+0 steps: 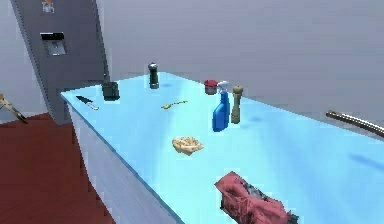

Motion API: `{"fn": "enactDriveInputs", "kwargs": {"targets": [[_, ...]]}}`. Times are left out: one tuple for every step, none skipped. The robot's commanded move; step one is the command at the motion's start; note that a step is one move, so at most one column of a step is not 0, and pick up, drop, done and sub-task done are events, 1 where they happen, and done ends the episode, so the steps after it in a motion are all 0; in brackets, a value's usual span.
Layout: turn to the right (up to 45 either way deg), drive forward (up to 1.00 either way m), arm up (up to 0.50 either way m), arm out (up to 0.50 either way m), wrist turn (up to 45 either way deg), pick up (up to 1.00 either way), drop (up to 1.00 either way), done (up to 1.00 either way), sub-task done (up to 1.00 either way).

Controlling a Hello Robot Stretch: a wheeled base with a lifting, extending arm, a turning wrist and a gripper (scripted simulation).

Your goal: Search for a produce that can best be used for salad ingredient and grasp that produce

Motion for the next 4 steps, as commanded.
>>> {"fn": "enactDriveInputs", "kwargs": {"targets": [[0.0,0.0,0.0,0.0,45.0,0.0,0.0,0.0,0.0],[0.0,0.0,0.0,0.0,42.0,0.0,0.0,0.0,0.0],[0.0,0.0,-0.1,0.0,0.0,0.0,0.0,0.0,0.0],[0.0,0.0,0.0,0.0,0.0,1.0,0.0,0.0,0.0]]}}
